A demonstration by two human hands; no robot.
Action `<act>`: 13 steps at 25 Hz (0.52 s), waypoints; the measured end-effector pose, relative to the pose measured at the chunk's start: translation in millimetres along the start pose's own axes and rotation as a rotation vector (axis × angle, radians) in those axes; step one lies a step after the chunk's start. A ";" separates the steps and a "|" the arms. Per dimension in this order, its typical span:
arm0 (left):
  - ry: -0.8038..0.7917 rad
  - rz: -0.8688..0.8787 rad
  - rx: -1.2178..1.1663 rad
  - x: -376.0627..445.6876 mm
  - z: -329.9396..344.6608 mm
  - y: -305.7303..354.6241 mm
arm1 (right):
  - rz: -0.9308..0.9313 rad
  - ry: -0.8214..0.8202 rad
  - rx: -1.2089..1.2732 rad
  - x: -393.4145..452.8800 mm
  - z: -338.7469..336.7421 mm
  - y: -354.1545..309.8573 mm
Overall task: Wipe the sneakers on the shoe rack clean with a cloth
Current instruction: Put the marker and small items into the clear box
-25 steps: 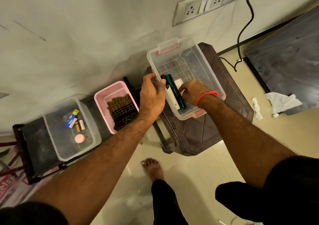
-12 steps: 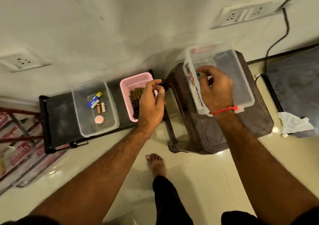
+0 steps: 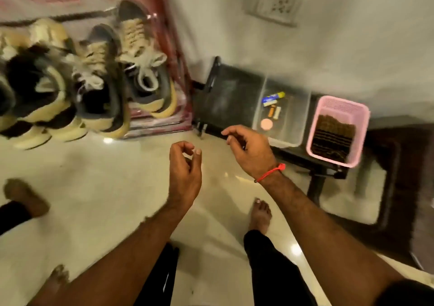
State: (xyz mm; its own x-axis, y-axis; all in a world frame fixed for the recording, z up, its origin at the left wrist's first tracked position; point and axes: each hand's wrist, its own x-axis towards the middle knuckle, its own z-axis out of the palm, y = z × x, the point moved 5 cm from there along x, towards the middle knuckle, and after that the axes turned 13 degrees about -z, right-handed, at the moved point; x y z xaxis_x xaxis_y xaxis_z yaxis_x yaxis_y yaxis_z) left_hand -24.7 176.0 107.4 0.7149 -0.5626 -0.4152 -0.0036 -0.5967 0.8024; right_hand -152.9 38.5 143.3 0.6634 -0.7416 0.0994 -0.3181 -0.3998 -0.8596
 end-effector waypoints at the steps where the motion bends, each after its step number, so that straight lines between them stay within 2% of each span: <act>1: 0.064 -0.033 -0.013 6.5 -38.0 -23.1 | -0.025 -0.096 0.001 9.3 44.5 -15.4; 4: 0.248 -0.125 -0.036 10.7 -148.7 -93.5 | -0.115 -0.380 0.000 21.7 173.5 -62.4; 6: 0.326 -0.204 -0.039 3.5 -208.2 -141.4 | -0.173 -0.492 0.019 21.1 245.8 -88.8; 9: 0.378 -0.340 -0.032 -14.1 -271.2 -209.7 | -0.191 -0.618 0.050 7.5 334.5 -119.9; 13: 0.430 -0.539 -0.096 -51.2 -322.6 -311.9 | -0.222 -0.852 0.038 -38.8 442.8 -143.7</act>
State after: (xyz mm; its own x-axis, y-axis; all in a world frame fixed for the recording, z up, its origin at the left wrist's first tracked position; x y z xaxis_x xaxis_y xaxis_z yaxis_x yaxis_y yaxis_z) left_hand 165.4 575.5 16.7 0.8127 0.0863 -0.5762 0.4778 -0.6648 0.5743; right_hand 166.9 363.2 41.1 0.9917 0.0117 -0.1282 -0.1087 -0.4573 -0.8826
